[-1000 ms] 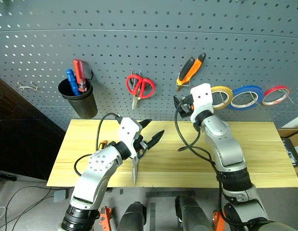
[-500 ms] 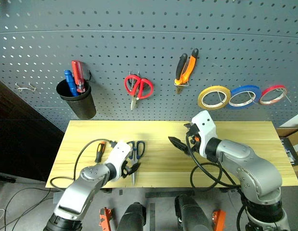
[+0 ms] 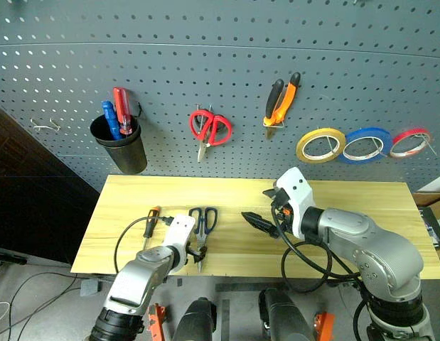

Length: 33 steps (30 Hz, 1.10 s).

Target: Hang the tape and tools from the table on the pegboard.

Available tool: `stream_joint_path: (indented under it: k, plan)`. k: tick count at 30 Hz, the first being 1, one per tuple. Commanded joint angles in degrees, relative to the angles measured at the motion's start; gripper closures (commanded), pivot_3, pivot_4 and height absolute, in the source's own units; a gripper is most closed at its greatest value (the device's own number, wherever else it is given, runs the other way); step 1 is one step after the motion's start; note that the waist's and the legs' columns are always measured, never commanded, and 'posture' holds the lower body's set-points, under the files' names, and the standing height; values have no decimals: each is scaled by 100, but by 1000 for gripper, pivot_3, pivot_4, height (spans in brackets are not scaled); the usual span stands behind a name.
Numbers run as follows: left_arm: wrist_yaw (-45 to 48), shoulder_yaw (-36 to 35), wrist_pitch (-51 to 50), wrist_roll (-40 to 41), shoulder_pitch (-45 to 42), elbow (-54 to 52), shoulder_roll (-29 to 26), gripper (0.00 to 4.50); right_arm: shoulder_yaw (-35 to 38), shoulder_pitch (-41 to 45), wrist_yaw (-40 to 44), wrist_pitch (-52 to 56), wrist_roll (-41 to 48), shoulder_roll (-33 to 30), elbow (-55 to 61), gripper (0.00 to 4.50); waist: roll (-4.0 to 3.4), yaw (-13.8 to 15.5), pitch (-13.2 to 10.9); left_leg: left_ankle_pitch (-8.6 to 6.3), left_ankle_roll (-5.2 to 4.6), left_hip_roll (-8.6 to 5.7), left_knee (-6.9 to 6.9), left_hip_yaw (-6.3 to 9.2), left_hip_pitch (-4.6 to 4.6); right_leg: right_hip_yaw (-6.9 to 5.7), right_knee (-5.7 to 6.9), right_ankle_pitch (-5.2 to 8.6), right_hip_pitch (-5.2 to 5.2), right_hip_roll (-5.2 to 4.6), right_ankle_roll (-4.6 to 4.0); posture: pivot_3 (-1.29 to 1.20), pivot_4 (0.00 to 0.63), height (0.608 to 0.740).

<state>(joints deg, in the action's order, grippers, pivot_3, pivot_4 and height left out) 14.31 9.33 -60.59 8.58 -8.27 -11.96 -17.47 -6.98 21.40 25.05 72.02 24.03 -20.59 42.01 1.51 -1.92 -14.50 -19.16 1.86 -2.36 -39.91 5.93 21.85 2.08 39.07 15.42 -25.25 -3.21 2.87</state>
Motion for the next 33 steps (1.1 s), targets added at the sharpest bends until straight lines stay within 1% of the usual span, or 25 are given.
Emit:
stream_joint_path:
  k: [1,9,12,17,21,22,26,29,33]
  plan:
    - [-139,17,-15,-84,-122,266,183,67,23,52,35,22,208,-89,307,0,-1,1,1,0,0,-1,1,-1,-1,1,1,0,0,-1,0,-47,266,740]
    - [-382,-127,-314,-111,-286,683,593,67,145,-67,138,210,699,-297,502,0,-17,-6,11,0,0,0,-1,-1,-9,1,1,0,12,0,0,-73,263,740]
    - [-465,-259,-368,-112,-335,764,674,623,215,-94,44,246,798,-279,540,0,-35,-8,24,0,-1,0,-1,0,-17,1,1,0,20,0,0,-79,260,740]
    - [-346,-264,-152,-102,-407,857,591,2144,264,-136,-54,257,876,-285,571,0,-53,-20,37,0,-1,0,-1,-1,-19,1,1,-1,21,0,1,-86,256,740]
    - [102,-130,217,25,-384,788,411,3344,272,-159,-107,210,909,-352,557,0,-57,-29,41,1,0,0,-1,-1,-17,1,-2,-1,21,0,1,-92,245,740]
    - [170,-90,304,12,-361,766,369,3556,276,-163,-120,197,919,-369,553,0,-57,-29,41,1,0,0,-1,-1,-17,1,-2,-1,21,-1,1,-92,243,740]
    - [351,-33,573,-26,-267,751,216,3986,288,-181,-186,154,964,-421,545,0,-58,-37,45,1,0,0,-1,-1,-16,2,-4,-1,21,-2,1,-94,239,740]
    - [501,-14,838,-30,-213,695,78,4082,290,-195,-205,118,968,-450,554,0,-59,-63,47,1,1,1,0,-1,-17,2,-4,-1,20,-1,1,-96,235,740]
    - [971,-118,1475,33,35,407,-383,4128,329,-279,-307,-70,834,-511,561,0,-59,-116,47,1,1,2,1,1,-12,3,-5,-1,16,-1,1,-90,233,740]
